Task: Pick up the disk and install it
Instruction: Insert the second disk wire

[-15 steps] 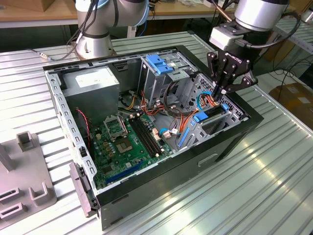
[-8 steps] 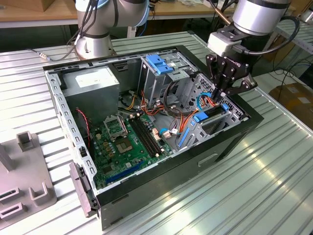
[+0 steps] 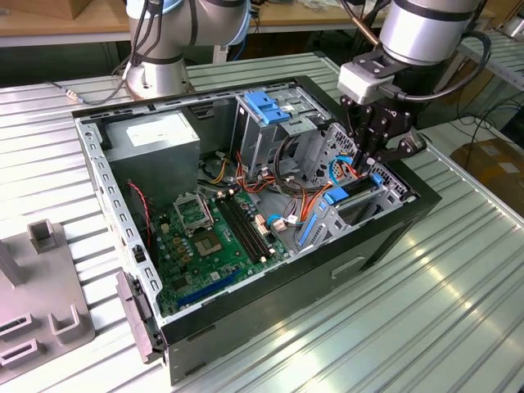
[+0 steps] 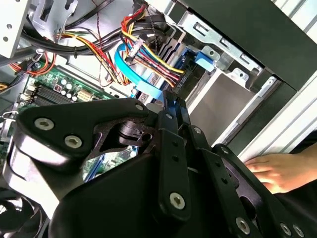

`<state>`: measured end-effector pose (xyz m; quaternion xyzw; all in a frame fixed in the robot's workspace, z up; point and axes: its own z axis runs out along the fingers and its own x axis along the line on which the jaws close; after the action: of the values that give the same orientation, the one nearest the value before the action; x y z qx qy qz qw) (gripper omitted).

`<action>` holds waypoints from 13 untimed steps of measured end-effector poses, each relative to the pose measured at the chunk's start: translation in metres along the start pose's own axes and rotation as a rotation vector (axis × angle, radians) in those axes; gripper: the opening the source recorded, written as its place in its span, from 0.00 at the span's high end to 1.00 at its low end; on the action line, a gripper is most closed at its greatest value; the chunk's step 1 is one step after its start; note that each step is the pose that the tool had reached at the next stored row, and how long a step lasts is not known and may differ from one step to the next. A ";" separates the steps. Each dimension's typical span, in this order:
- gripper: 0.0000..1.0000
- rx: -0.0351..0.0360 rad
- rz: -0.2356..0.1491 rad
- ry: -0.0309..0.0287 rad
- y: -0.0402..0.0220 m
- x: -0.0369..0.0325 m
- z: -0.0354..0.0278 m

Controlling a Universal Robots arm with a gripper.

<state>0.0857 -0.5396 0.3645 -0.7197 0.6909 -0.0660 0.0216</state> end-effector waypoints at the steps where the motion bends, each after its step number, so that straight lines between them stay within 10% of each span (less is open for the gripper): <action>1: 0.84 0.0064 0.000 -0.0002 0.0023 0.0000 -0.0001; 8: 0.84 0.0700 0.004 0.0020 0.0114 0.0003 0.0020; 13: 0.84 0.0786 0.005 0.0010 0.0167 0.0003 0.0031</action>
<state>0.0696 -0.5408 0.3594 -0.7165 0.6895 -0.0934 0.0497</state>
